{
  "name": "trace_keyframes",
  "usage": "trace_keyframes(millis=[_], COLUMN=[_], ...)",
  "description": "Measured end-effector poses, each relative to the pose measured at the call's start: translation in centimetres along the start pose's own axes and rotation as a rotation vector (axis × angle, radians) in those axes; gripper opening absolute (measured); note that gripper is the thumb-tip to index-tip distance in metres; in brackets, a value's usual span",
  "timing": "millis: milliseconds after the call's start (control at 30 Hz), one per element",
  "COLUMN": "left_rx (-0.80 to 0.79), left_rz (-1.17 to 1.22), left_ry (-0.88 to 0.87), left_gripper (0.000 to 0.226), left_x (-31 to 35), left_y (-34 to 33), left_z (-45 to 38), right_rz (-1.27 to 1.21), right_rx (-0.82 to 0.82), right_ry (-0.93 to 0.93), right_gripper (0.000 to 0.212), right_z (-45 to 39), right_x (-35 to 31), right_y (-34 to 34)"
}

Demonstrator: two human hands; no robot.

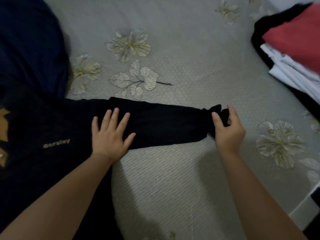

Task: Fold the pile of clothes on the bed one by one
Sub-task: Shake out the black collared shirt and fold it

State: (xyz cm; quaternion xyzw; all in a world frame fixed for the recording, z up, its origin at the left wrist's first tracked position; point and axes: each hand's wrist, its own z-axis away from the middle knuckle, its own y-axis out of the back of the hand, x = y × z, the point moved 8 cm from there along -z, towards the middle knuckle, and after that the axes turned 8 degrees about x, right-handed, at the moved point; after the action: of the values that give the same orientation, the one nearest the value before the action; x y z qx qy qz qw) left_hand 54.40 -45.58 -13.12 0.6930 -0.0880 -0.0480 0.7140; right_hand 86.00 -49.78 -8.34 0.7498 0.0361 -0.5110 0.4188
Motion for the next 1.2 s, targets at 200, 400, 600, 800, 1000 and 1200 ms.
trace_keyframes(millis=[200, 400, 600, 800, 1000, 1200], left_rx=[0.23, 0.202, 0.204, 0.225, 0.384, 0.746], left_rz=[0.192, 0.174, 0.183, 0.408, 0.658, 0.671], left_ry=[0.132, 0.497, 0.896, 1.069, 1.148, 1.185], left_gripper=[0.059, 0.064, 0.065, 0.064, 0.061, 0.067], left_x=[-4.7, -20.7, -32.9, -35.7, -36.7, -47.6], left_y=[5.0, 5.9, 6.0, 3.8, 3.0, 7.1], left_z=[4.3, 18.5, 33.2, 38.4, 40.1, 42.1], right_rz=[-0.245, -0.208, -0.222, 0.08, 0.264, 0.26], right_rx=[-0.256, -0.532, -0.758, -1.134, -1.232, -1.295], right_ry=[0.156, 0.434, 0.576, 0.635, 0.688, 0.644], right_gripper=[0.062, 0.065, 0.065, 0.069, 0.06, 0.058], right_z=[8.0, 22.1, 37.7, 50.9, 54.4, 54.3], right_x=[-11.3, -21.6, -28.4, -28.0, -24.5, -23.4], right_y=[-4.3, -10.9, -17.6, -25.8, -26.9, -25.8])
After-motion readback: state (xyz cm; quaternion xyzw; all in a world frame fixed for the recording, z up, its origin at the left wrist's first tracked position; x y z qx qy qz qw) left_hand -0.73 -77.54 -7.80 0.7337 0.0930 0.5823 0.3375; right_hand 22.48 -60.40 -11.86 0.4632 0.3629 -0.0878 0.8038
